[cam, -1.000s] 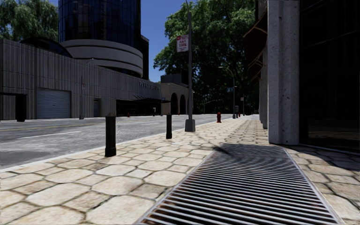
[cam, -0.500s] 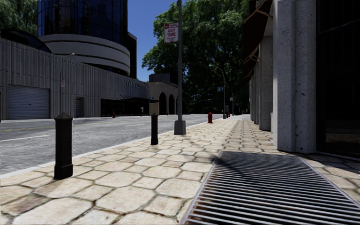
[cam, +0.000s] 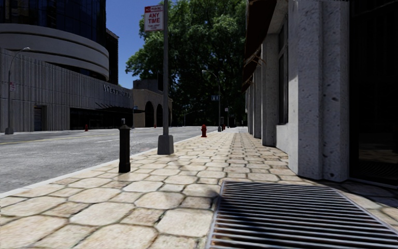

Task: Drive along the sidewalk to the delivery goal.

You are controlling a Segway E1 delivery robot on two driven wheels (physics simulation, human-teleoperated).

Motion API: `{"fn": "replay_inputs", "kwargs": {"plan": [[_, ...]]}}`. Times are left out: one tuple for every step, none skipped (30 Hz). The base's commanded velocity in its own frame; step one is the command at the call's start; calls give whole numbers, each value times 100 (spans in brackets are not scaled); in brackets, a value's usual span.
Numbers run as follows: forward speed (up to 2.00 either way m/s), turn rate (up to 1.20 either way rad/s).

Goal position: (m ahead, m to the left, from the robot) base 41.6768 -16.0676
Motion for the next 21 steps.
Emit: {"fn": "replay_inputs", "kwargs": {"plan": [[200,0],[200,0],[200,0],[200,0],[200,0],[200,0],[200,0],[200,0],[200,0],[200,0],[200,-49],[200,-59],[200,-62],[200,-62],[200,-64],[200,-65],[200,-65],[200,-65],[200,-65],[200,-66],[200,-66]]}}
